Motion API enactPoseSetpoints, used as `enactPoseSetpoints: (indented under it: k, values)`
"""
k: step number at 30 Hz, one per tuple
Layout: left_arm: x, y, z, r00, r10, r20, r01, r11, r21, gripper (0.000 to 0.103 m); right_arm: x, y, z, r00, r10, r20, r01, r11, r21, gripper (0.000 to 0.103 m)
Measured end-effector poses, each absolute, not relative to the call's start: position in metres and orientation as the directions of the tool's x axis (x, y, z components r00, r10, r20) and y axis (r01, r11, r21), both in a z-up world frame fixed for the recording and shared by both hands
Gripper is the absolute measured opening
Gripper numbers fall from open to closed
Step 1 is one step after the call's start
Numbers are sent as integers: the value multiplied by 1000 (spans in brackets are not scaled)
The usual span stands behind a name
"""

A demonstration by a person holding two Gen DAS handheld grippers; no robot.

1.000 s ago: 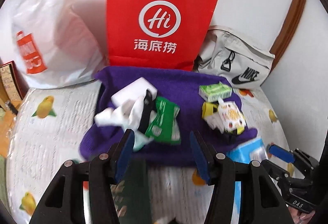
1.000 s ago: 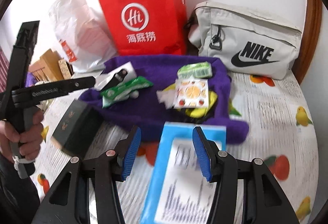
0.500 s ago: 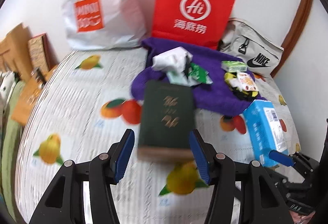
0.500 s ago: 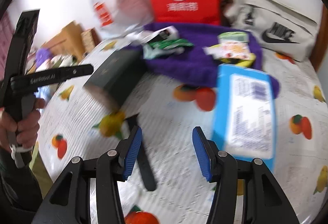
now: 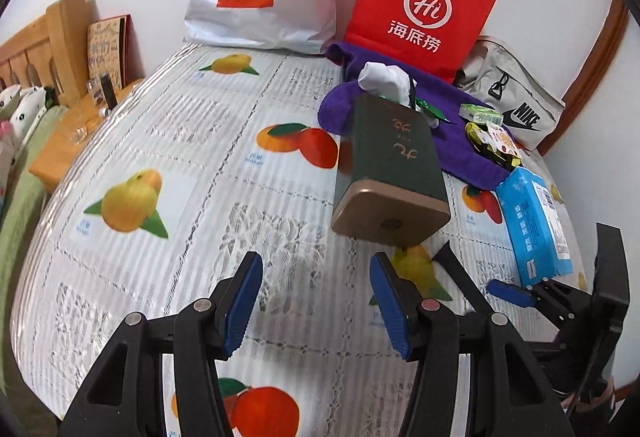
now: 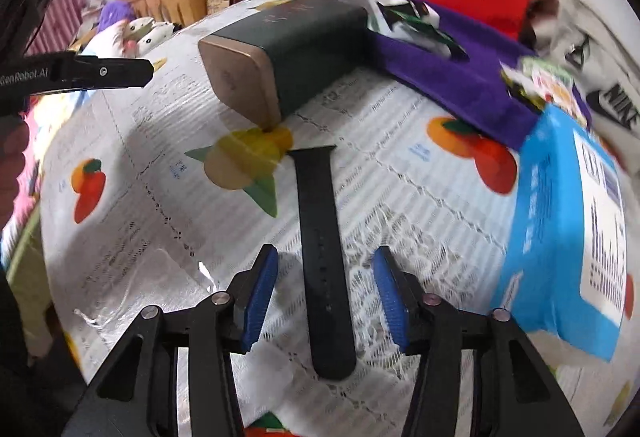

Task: Organize soft objects
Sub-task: 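Lower the right tool onto the black watch strap and close on it, then grasp the white mesh net with the left tool while the right tool holds the strap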

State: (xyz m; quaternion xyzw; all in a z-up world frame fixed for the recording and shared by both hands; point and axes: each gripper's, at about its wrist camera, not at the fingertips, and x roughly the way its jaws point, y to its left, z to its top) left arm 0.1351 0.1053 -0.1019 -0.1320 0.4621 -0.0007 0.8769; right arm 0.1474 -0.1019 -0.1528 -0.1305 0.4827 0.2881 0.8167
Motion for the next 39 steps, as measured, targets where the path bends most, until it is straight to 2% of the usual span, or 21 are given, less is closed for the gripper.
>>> enactPoseSetpoints:
  k: [2,6,9,12,14,15,24,29,32,35,39]
  values:
    - [132,106,-103,577,-134,-805,-118,963,-244,54,152,-101,-151,353,335,-874,-587,807,72,21]
    - [128,106,-105,577,-153,-802,-104,960,-258,54,152,-102,-149,323,324,-889,-595,800,76,22]
    - [123,108,-105,578,-160,-800,-89,962,-257,54,150,-102,-149,303,325,-896,-615,785,77,29]
    - [118,109,-108,576,-168,-800,-78,963,-258,54,150,-102,-150,318,330,-889,-611,788,75,29]
    - [115,108,-111,569,-172,-804,-75,963,-258,54,151,-100,-151,331,336,-882,-609,790,72,27]
    - [114,106,-113,564,-172,-808,-74,964,-256,54,153,-98,-152,341,329,-881,-608,791,60,21]
    - [101,77,-121,518,-192,-833,9,976,-220,54,143,-107,-135,407,339,-848,-564,824,59,20]
    - [91,55,-128,489,-253,-835,68,965,-252,54,124,-127,-118,457,329,-826,-531,846,43,20]
    - [84,42,-134,469,-289,-835,103,956,-273,60,109,-143,-113,477,321,-818,-500,865,47,20]
    - [79,32,-141,446,-302,-842,124,953,-276,60,93,-162,-109,496,313,-810,-460,886,61,20]
    - [72,22,-143,438,-351,-828,161,937,-311,70,71,-184,-105,525,302,-795,-418,906,67,20]
